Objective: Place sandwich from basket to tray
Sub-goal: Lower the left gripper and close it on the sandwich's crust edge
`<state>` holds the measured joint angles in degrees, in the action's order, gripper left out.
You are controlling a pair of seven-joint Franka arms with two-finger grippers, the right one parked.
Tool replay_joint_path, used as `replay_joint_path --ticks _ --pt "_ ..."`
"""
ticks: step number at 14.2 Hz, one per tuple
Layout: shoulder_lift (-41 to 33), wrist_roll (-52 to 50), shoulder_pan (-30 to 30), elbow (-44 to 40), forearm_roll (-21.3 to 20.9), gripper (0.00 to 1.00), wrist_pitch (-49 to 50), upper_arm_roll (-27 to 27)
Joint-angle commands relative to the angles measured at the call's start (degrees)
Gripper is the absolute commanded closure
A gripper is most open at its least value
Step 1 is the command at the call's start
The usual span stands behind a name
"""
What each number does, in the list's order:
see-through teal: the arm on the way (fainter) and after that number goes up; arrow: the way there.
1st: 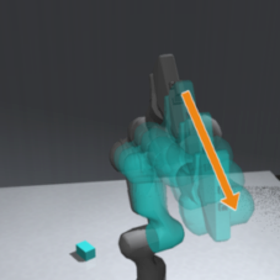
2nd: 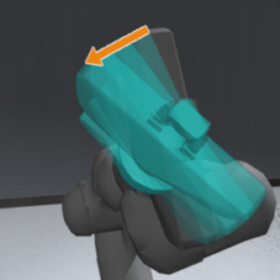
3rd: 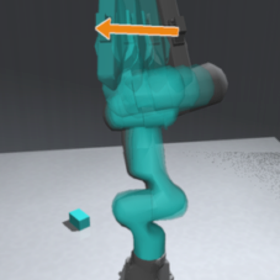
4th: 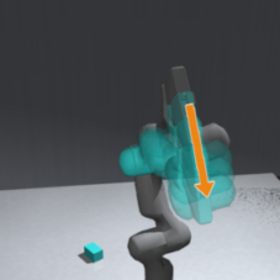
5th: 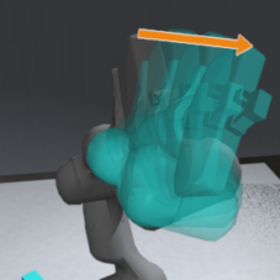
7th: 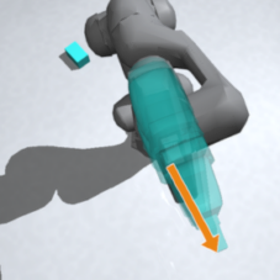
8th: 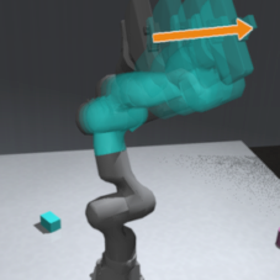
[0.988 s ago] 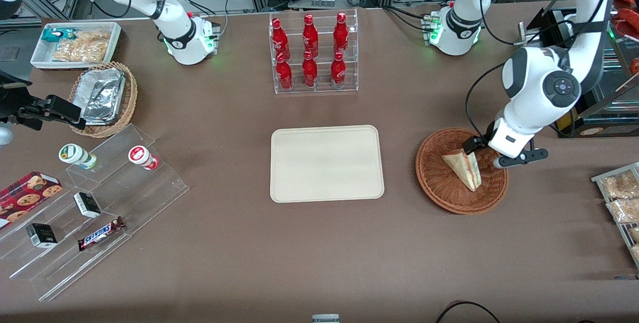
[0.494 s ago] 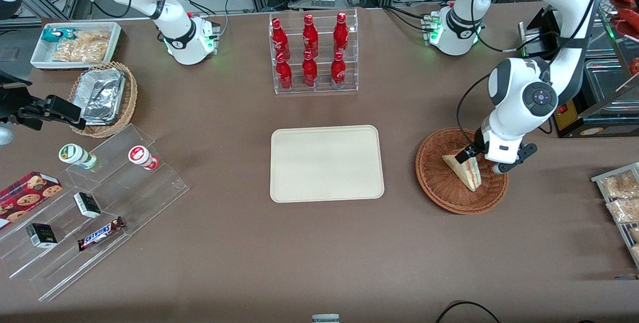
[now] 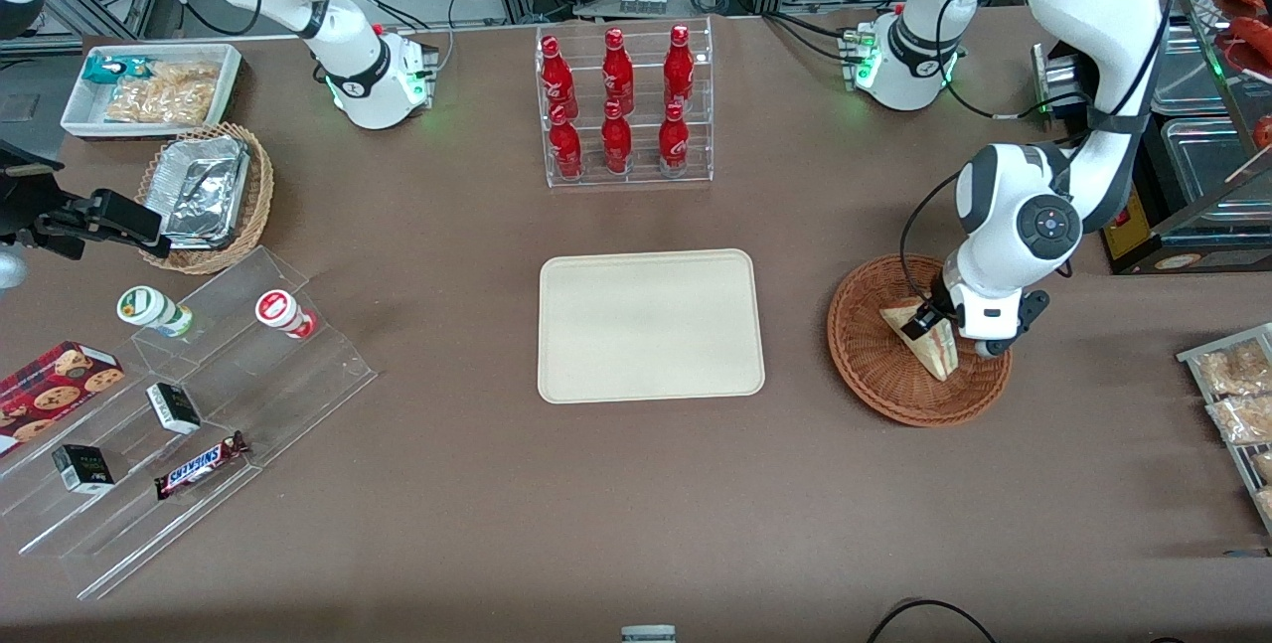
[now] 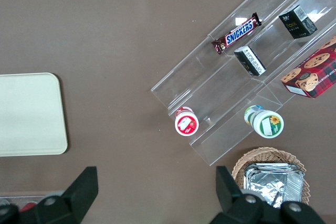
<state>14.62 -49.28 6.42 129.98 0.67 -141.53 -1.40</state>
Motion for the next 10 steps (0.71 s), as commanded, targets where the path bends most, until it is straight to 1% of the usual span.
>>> replay_joint_path --ticks 1,3,6,7,8,10 --pt "-0.65 0.15 0.25 -1.13 0.12 0.92 0.46 0.08" --pt "-1.52 4.95 0.26 -2.79 0.03 0.93 2.56 0.08" --pt "-1.27 23.39 0.43 -10.16 0.12 0.91 13.52 -0.09" --pt "-1.0 26.4 1.65 -12.88 0.29 0.9 16.86 -0.7" --pt "-0.48 27.21 3.14 -15.0 0.21 0.9 18.46 -0.8" --pt "2.76 26.87 8.05 -18.96 0.12 0.91 19.27 -0.8"
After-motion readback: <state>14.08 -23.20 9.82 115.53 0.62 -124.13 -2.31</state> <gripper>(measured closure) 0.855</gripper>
